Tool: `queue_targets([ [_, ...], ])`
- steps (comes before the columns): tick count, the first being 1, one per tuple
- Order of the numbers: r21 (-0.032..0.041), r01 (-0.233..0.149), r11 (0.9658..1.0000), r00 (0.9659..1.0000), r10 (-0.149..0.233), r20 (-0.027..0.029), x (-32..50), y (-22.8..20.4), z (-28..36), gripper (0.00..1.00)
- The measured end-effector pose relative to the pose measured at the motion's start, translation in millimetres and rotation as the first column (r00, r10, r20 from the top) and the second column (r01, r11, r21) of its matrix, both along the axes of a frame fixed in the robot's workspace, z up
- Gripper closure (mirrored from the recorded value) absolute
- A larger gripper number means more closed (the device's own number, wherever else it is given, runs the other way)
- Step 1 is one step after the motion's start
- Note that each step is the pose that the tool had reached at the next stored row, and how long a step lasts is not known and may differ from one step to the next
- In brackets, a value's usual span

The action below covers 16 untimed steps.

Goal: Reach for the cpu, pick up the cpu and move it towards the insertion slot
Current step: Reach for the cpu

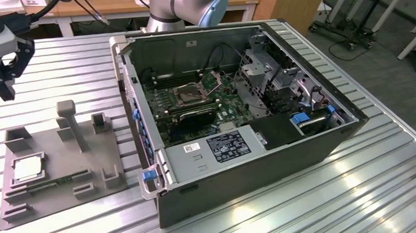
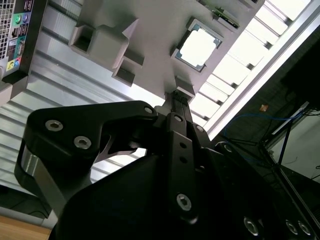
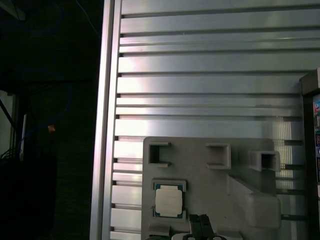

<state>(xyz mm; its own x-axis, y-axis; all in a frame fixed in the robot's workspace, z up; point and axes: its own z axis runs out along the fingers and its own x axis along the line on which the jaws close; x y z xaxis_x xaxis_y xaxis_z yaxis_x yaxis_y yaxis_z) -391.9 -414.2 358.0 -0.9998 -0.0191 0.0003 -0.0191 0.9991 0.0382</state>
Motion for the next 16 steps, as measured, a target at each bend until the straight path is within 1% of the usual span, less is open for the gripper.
queue_targets([
  [16,0.0002,0.0,1.0,1.0,0.0,0.0003,-0.6,0.0,-2.7,0.89],
])
